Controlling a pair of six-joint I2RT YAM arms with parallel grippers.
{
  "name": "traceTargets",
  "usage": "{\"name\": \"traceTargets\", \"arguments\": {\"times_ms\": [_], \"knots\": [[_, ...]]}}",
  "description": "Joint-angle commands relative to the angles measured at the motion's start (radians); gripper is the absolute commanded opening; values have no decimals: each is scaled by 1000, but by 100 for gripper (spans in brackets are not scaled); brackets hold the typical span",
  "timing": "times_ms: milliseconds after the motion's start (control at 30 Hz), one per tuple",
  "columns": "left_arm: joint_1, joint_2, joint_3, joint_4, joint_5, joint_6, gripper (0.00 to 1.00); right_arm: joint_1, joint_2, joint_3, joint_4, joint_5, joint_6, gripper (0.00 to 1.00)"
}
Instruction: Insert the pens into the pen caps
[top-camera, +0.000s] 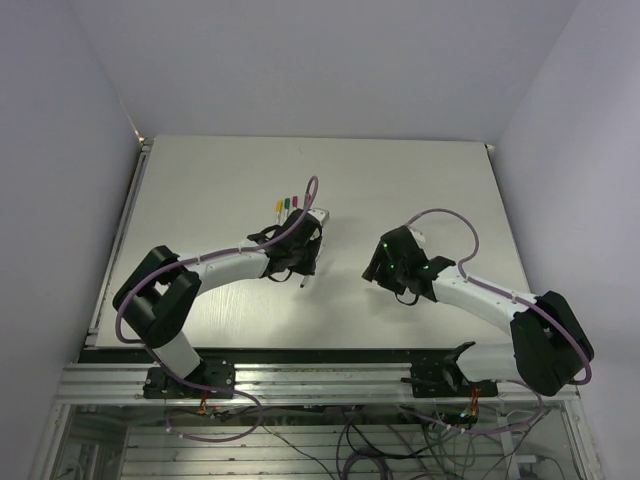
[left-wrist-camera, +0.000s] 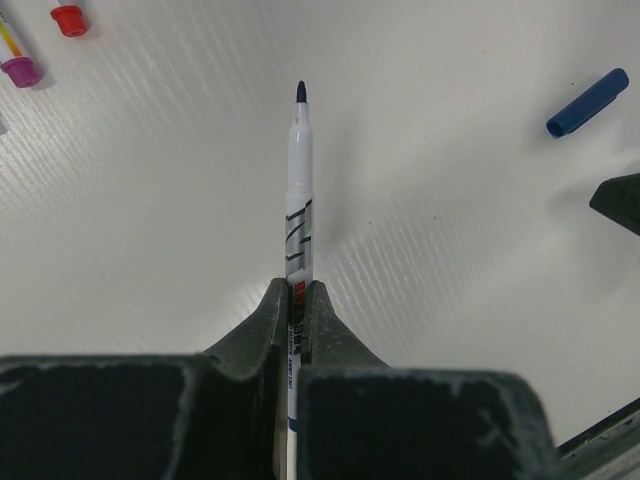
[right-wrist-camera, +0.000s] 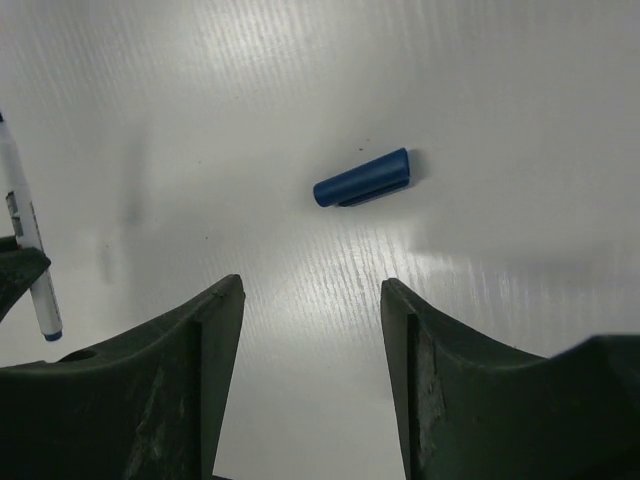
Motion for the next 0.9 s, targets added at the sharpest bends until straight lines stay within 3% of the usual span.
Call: {"name": "traceTargets", "arguments": {"times_ms": [0,67,133,867], "knots": [[8,-2,16,26,27,18,7,0,-1,3,-58,74,135,54],[8,1,21,26,29,23,7,0,16,17,-73,92,159,44],[9,7,25,24,31,29,7,0,39,37,-88,110,176,42],[14,7,13,40,61,46,7,1,219,150,-113,212,296,46]]}}
